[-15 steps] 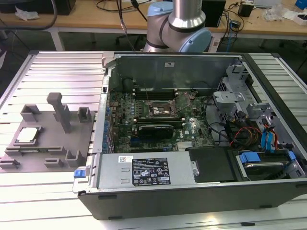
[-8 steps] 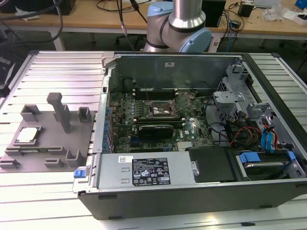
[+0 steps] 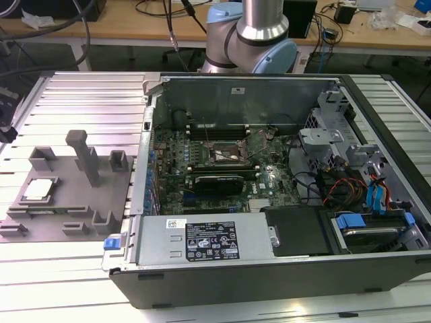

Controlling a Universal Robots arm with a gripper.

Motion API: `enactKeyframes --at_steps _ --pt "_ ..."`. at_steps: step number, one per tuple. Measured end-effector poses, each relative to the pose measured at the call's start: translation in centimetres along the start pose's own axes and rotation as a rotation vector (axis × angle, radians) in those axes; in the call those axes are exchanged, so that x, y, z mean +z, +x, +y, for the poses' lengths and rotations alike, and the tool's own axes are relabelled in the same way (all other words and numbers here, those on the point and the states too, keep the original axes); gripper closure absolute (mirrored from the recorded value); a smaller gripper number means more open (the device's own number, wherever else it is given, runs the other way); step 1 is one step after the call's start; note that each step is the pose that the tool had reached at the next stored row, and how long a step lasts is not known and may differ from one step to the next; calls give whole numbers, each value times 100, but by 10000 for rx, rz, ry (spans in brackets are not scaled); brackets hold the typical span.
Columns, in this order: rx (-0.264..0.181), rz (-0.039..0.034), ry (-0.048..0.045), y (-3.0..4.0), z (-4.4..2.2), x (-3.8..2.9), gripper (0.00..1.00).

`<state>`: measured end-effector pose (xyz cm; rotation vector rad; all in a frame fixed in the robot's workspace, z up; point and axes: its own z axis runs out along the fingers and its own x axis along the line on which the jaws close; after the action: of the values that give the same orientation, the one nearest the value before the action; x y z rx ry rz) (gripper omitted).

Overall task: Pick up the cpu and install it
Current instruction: 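Pick up the cpu and move it towards the insertion slot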

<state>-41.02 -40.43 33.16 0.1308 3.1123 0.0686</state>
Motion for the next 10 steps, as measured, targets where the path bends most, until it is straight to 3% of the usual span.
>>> enactKeyframes --at_steps 10 --pt "0 -2 -1 1 -1 23 89"
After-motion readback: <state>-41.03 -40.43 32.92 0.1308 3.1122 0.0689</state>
